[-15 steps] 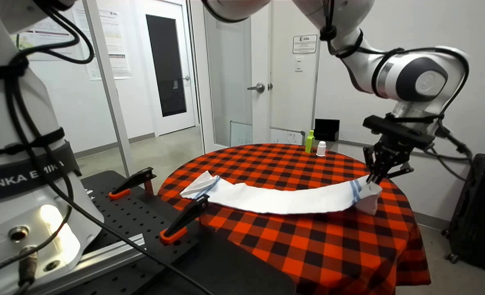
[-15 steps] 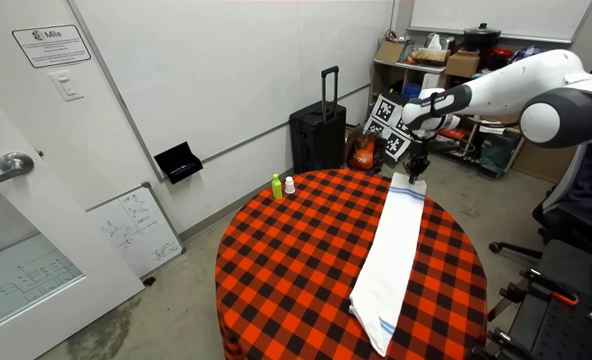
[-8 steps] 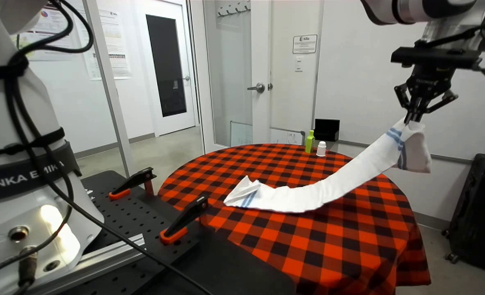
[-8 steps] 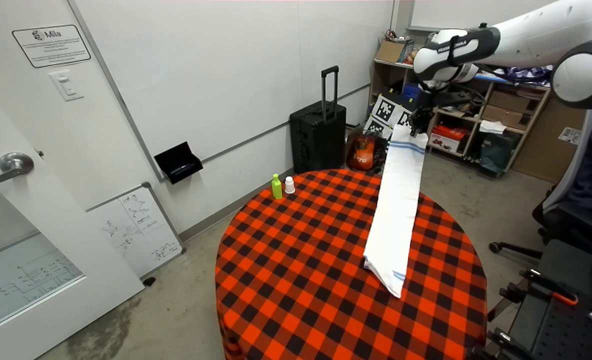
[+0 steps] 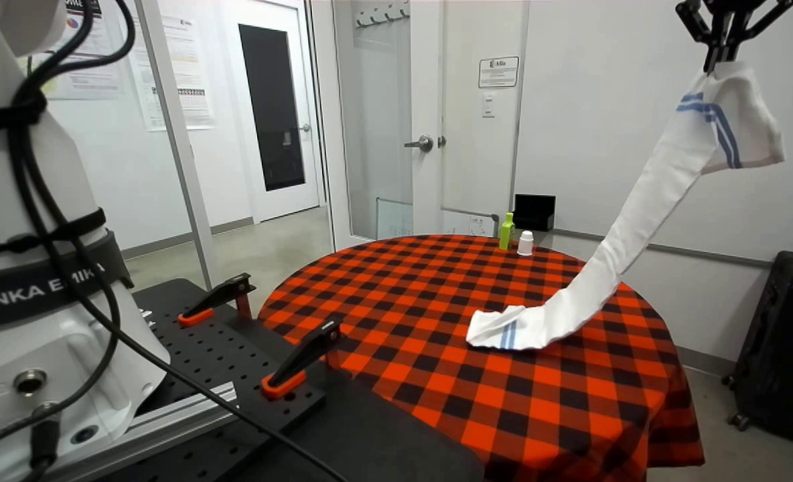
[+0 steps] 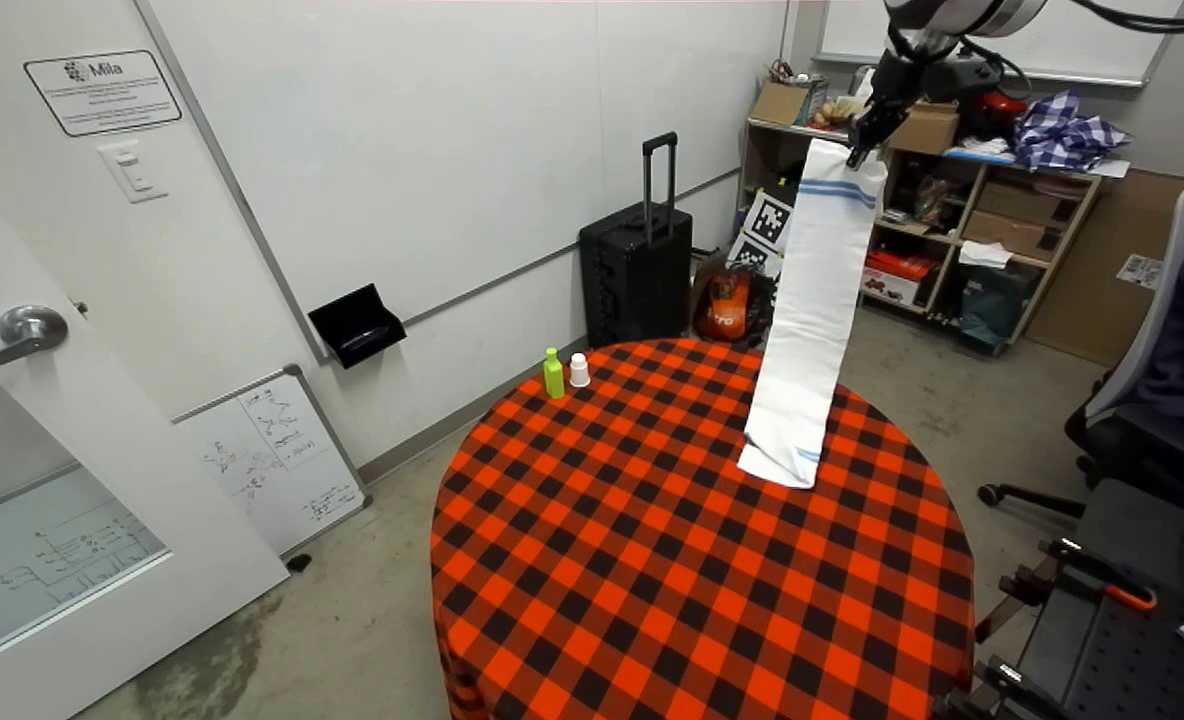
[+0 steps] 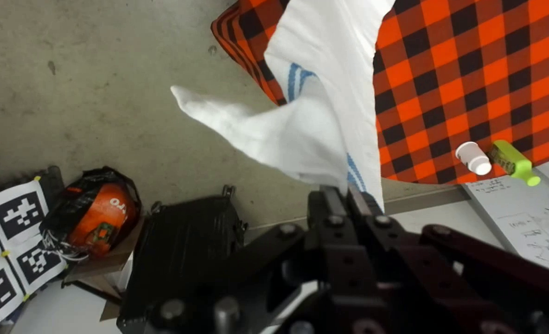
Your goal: Pick up the towel and fold it.
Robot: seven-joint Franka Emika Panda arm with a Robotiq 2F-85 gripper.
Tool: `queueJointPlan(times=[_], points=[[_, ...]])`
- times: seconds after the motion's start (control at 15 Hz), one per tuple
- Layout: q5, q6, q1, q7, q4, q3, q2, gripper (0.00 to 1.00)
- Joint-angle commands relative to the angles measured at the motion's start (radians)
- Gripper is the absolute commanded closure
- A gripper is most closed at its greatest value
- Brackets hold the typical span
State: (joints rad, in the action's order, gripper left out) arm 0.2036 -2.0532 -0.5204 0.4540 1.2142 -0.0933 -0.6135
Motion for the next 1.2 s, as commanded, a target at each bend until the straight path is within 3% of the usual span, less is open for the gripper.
queueJointPlan(times=[0.0, 0.47, 0.53, 0.87, 1.07, 1.13], points=[[-0.019, -0.06, 0.028, 0.034, 0.174, 0.002, 0.16, 0.99], [-0.052, -0.092, 0.08, 0.079, 0.459, 0.01, 0.411, 0.99], [-0.05, -0.083, 0.111, 0.076, 0.478, -0.02, 0.429, 0.99], [-0.084, -0.07, 0.169, 0.07, 0.605, -0.046, 0.524, 0.99], [-0.095, -0.052, 0.204, 0.075, 0.666, -0.051, 0.556, 0.99], [-0.064, -0.028, 0.204, 0.116, 0.582, -0.05, 0.458, 0.99]])
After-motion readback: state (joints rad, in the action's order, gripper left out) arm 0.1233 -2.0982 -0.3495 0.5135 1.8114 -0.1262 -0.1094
